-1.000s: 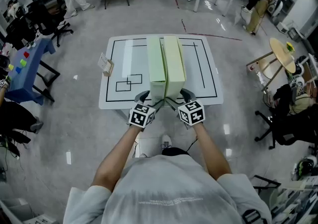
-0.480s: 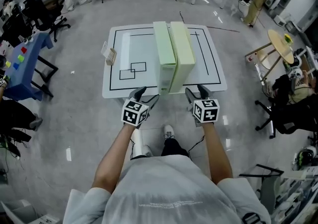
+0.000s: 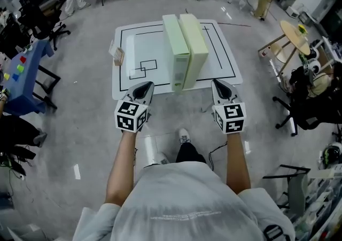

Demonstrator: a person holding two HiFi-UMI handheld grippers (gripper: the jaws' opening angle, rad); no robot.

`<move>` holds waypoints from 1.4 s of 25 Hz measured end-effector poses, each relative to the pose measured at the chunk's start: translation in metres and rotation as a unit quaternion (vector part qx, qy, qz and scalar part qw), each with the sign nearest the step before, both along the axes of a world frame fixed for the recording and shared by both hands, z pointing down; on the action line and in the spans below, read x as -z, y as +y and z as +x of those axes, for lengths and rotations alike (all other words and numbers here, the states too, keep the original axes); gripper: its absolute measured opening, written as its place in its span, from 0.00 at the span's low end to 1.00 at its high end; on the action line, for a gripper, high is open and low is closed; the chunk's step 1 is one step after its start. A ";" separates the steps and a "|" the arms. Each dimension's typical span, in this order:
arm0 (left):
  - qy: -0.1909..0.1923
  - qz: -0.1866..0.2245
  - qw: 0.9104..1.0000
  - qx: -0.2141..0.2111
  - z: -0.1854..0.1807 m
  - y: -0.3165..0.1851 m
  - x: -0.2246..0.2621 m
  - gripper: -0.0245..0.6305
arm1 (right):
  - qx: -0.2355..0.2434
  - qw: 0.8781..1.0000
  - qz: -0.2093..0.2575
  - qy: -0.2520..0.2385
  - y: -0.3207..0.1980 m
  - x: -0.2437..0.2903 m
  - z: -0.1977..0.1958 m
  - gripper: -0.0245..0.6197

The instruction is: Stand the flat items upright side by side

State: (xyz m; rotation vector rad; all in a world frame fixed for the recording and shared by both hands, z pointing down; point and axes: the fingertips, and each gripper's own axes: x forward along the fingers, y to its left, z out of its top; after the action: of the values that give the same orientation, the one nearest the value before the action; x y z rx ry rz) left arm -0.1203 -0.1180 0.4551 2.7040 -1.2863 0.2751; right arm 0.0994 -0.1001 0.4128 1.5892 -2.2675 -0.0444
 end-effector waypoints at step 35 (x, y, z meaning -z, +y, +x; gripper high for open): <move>-0.065 0.156 0.985 -0.023 -0.014 0.026 0.149 0.07 | 0.071 0.992 0.097 0.027 0.008 0.115 -0.051 0.08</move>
State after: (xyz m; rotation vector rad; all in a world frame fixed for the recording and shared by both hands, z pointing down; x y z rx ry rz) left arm -0.1344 -0.0922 0.3065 3.0259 -1.4079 0.2812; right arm 0.0483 -0.0920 0.2977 1.4935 -2.3922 -0.3505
